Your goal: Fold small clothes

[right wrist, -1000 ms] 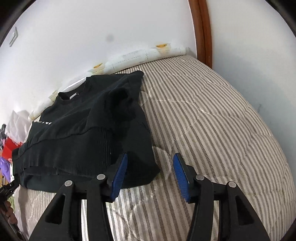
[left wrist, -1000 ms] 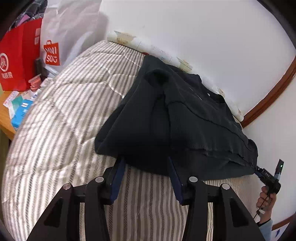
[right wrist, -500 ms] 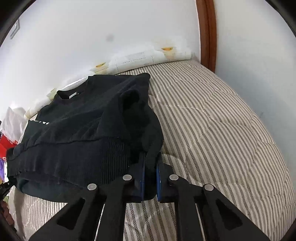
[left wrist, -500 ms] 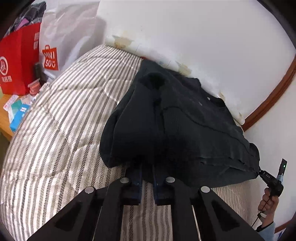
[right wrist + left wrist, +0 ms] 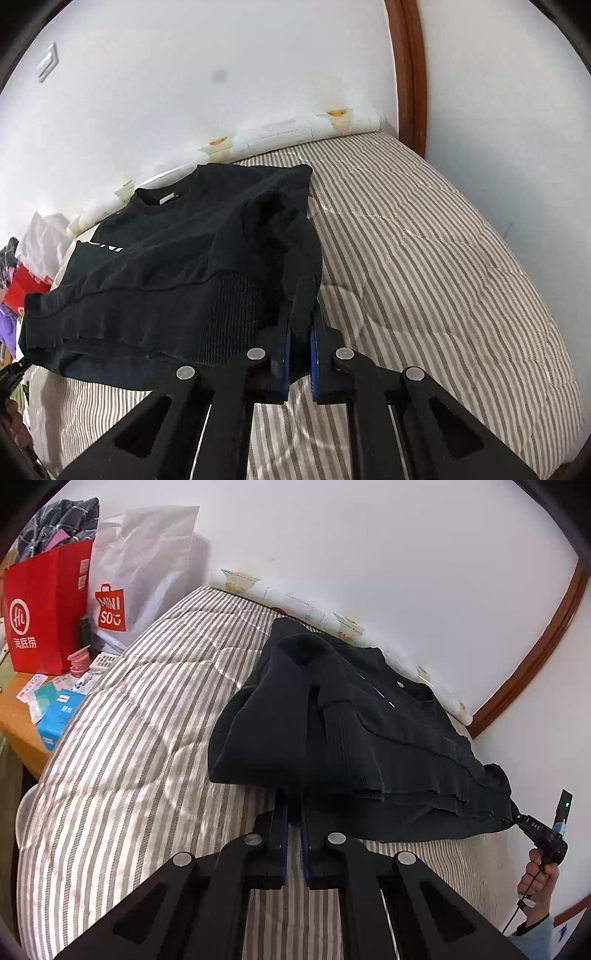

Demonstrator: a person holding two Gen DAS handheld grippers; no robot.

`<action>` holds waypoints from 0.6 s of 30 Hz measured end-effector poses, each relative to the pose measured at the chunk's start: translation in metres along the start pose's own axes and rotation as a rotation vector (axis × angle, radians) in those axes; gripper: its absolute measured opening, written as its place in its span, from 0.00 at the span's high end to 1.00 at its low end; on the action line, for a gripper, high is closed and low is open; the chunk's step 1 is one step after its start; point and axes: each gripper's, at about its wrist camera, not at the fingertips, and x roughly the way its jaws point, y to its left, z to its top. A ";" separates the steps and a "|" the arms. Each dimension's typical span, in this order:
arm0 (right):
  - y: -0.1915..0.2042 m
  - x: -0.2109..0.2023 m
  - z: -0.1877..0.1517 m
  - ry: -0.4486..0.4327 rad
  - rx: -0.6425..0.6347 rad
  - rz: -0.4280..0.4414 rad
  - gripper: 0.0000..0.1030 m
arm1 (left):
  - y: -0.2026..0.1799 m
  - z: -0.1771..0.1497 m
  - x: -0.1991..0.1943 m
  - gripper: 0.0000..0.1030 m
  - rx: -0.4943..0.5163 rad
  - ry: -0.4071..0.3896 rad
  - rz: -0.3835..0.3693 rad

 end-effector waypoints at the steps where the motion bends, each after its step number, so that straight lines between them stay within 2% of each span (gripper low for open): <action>1: -0.001 -0.002 0.000 0.000 0.000 0.002 0.93 | 0.000 -0.002 -0.002 0.94 0.002 0.001 0.000; 18: -0.007 -0.036 -0.044 0.029 -0.045 -0.018 0.93 | 0.001 -0.052 -0.038 0.94 0.056 0.016 0.011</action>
